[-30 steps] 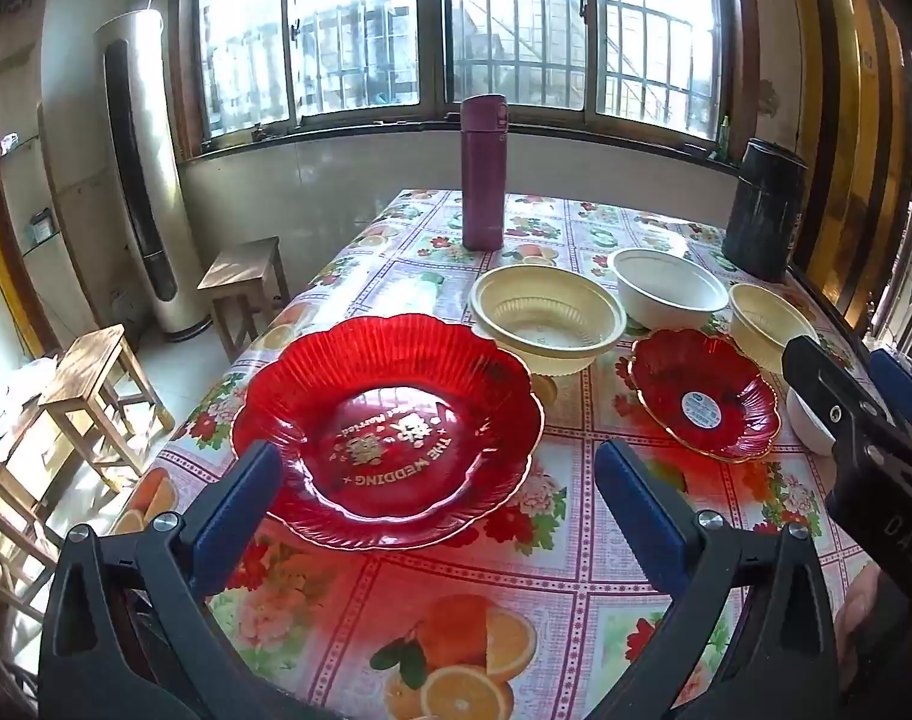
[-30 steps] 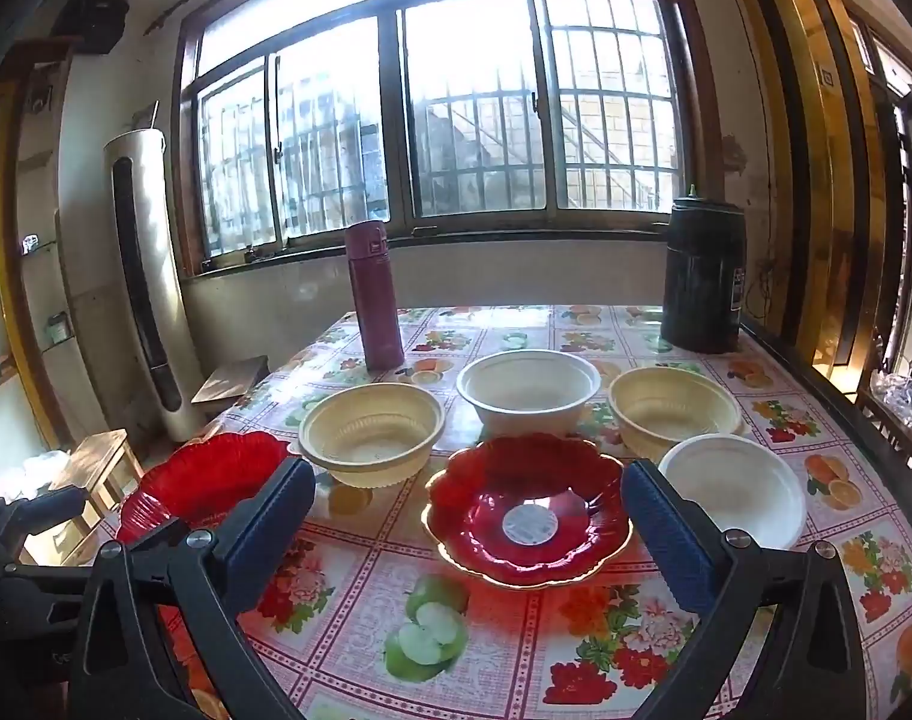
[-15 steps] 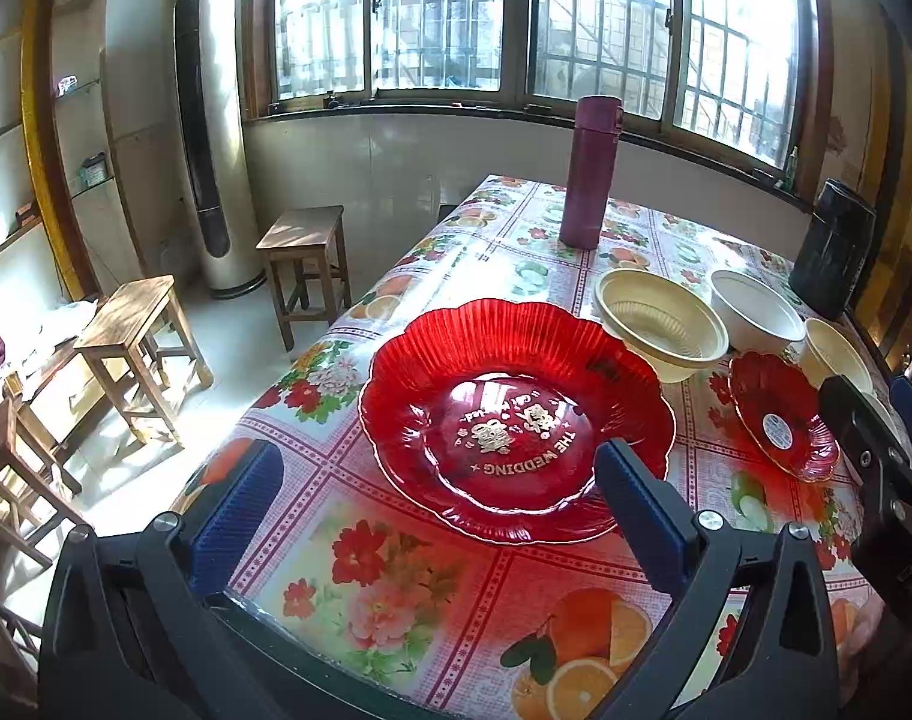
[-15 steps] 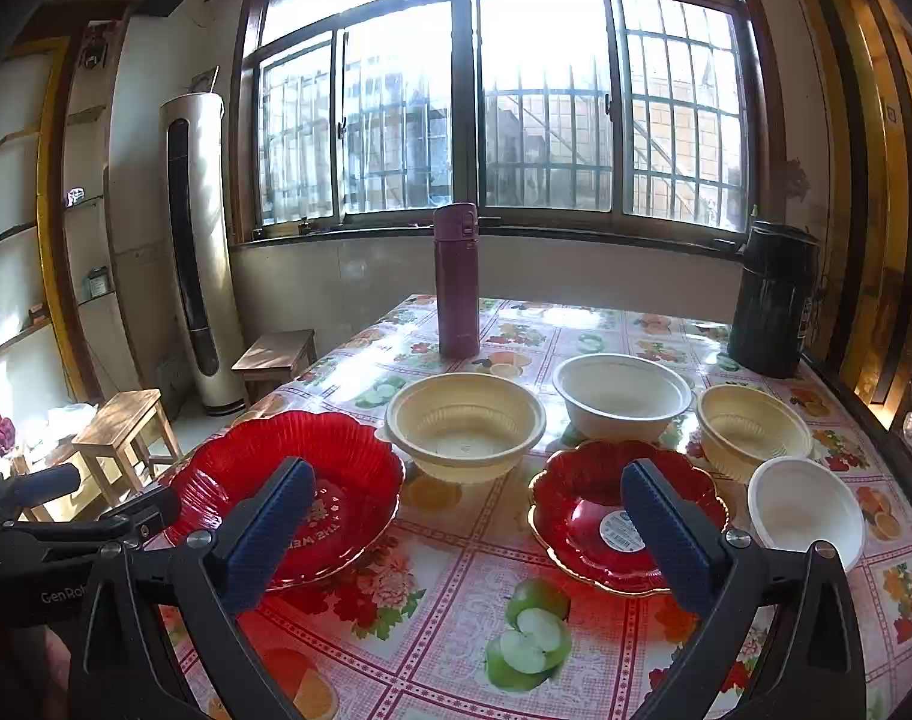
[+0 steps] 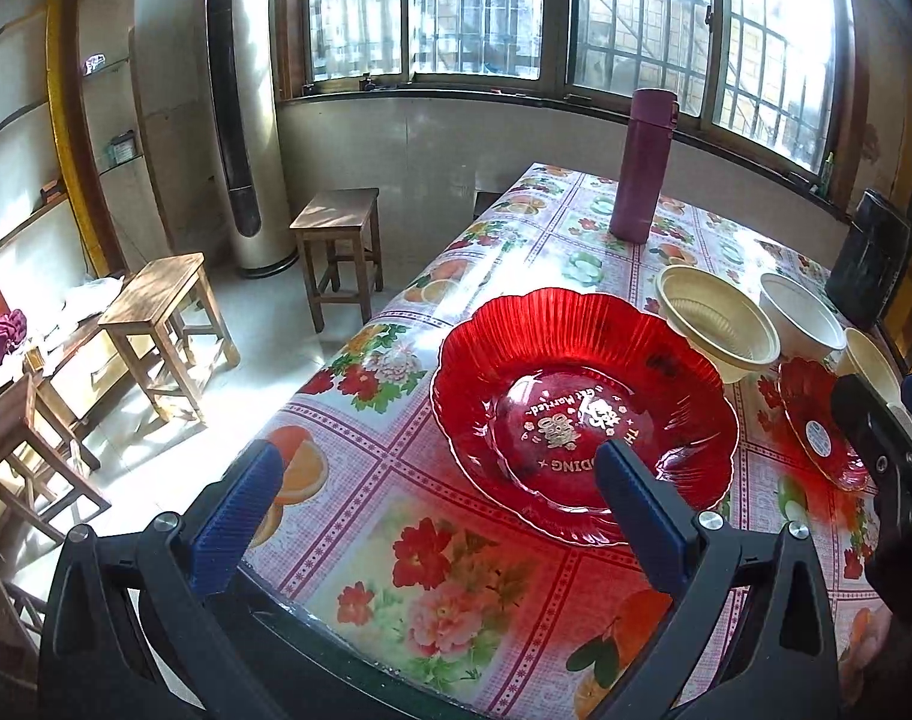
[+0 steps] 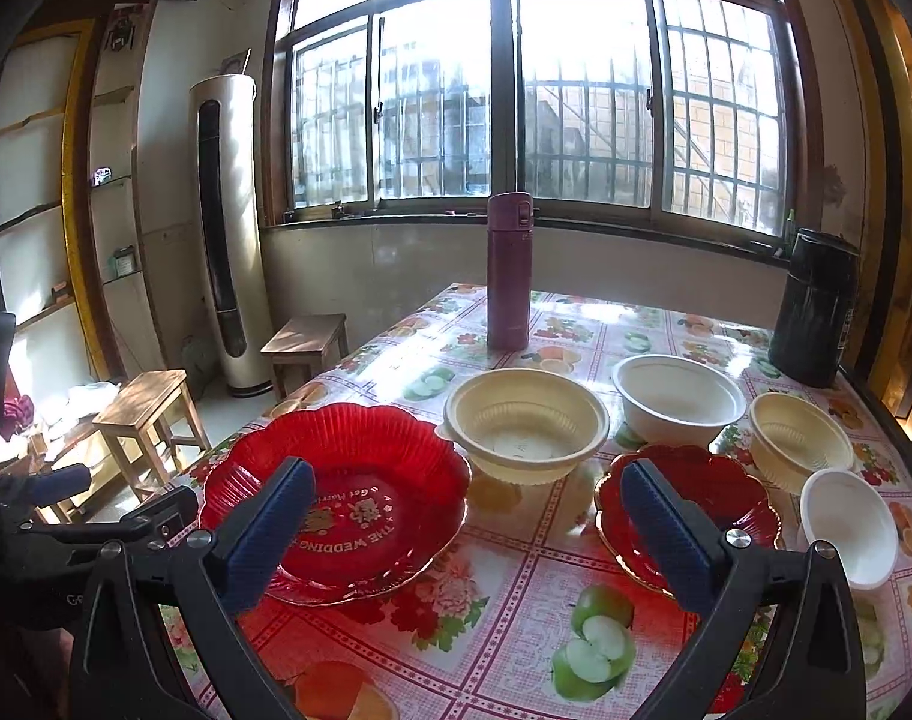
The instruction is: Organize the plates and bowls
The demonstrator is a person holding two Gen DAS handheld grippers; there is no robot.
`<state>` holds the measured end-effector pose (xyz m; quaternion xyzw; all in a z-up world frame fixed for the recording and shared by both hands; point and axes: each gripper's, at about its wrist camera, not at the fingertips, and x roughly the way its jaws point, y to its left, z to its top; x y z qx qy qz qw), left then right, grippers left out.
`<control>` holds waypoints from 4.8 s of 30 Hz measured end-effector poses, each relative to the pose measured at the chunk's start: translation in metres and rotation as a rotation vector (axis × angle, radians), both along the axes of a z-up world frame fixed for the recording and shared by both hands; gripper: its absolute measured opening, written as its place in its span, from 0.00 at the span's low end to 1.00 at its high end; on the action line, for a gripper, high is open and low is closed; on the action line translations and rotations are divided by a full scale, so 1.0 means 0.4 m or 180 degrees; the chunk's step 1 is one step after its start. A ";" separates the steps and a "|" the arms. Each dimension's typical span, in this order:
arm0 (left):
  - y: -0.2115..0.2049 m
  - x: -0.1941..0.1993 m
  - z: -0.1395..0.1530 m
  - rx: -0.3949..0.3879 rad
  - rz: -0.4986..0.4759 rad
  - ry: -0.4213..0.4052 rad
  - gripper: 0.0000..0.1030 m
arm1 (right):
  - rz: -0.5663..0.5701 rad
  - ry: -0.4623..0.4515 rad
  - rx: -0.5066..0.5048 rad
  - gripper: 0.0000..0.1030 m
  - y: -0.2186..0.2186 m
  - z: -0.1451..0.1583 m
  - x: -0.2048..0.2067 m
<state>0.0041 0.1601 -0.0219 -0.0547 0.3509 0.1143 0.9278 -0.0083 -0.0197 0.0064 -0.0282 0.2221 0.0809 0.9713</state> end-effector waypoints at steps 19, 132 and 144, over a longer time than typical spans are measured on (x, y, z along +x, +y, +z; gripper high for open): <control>0.035 0.115 -0.076 0.0024 0.0164 0.0396 1.00 | -0.0087 0.0416 0.0066 1.00 0.026 -0.090 0.170; -0.526 0.364 -0.143 -0.0749 -0.1156 0.1509 0.59 | -0.0683 0.1576 0.2568 0.77 -0.656 -0.279 0.213; -0.541 0.382 -0.153 -0.0843 -0.1208 0.1565 0.43 | -0.0734 0.1563 0.2534 0.66 -0.642 -0.282 0.232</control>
